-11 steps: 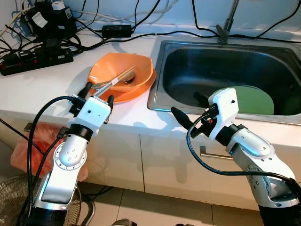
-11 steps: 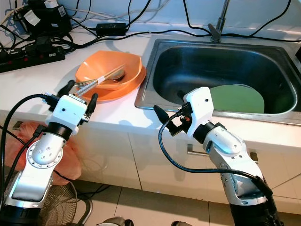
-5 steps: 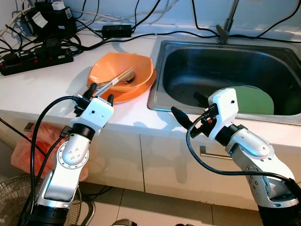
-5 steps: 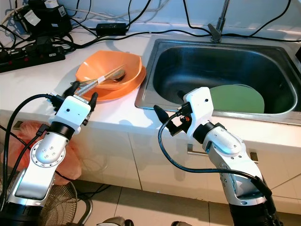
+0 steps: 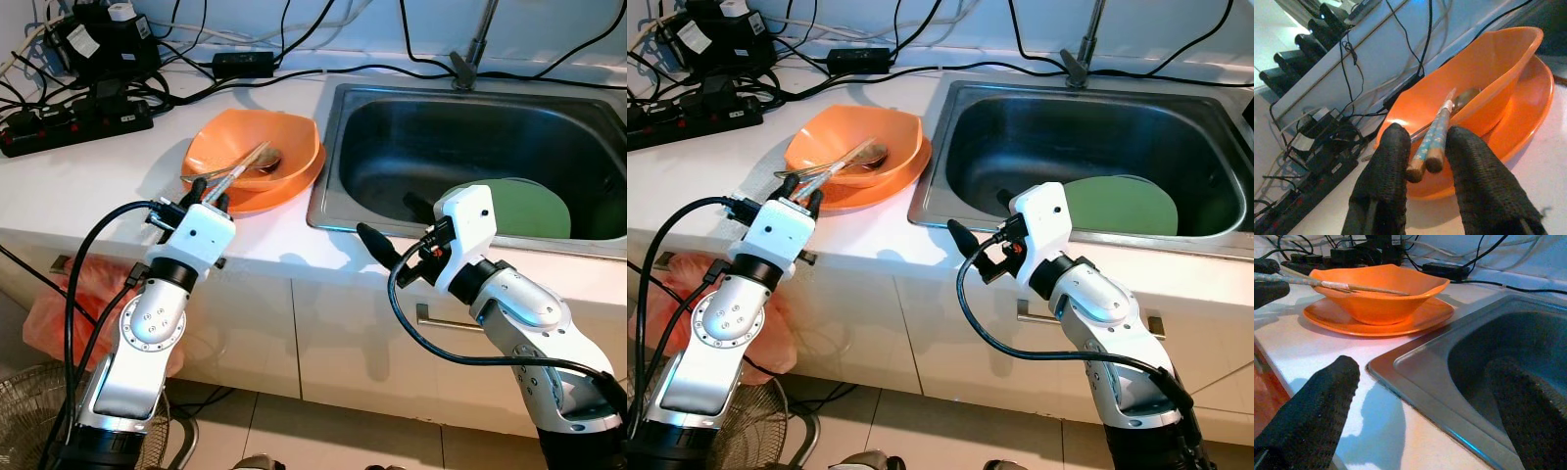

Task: Kitchen organization

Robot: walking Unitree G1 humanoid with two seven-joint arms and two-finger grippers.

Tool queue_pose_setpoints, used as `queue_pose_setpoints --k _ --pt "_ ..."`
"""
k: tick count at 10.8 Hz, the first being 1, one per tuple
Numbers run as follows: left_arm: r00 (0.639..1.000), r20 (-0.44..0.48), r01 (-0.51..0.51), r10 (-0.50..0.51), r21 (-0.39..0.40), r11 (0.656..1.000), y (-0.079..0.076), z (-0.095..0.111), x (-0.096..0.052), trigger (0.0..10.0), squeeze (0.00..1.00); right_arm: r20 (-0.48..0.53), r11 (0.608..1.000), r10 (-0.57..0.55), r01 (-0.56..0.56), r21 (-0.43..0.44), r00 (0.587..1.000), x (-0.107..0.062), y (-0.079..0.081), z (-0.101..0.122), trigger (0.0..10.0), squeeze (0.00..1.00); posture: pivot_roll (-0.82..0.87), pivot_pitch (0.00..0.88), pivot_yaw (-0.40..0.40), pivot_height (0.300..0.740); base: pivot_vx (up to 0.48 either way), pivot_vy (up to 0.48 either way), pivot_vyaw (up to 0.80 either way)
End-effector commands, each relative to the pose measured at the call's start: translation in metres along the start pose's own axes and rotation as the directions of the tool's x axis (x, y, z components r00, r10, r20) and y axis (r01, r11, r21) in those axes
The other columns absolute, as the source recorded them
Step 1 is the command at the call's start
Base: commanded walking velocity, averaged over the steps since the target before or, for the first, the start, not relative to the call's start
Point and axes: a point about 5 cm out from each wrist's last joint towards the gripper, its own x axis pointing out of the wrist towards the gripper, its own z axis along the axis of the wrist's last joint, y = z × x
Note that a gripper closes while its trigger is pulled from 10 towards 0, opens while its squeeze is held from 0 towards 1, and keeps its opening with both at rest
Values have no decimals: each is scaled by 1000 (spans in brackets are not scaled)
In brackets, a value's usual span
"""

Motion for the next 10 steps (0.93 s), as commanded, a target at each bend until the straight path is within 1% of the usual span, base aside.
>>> queue_pose_setpoints --k 1,8,10 --pt "1000 -17 -11 11 -11 1000 2 -3 1 0 0 7 1000 2 -2 -3 1000 -1 1 1 10000 0 50 84 56 740 0 0 0" --pt "1000 -6 -5 5 2 1000 1 -2 2 0 0 7 1000 4 -4 -7 1000 -1 3 1 10000 0 50 82 56 740 0 0 0" --pt "998 49 -45 45 1 999 6 6 6 0 0 7 1000 5 -5 -9 1000 -1 3 1 10000 0 49 80 57 740 0 0 0"
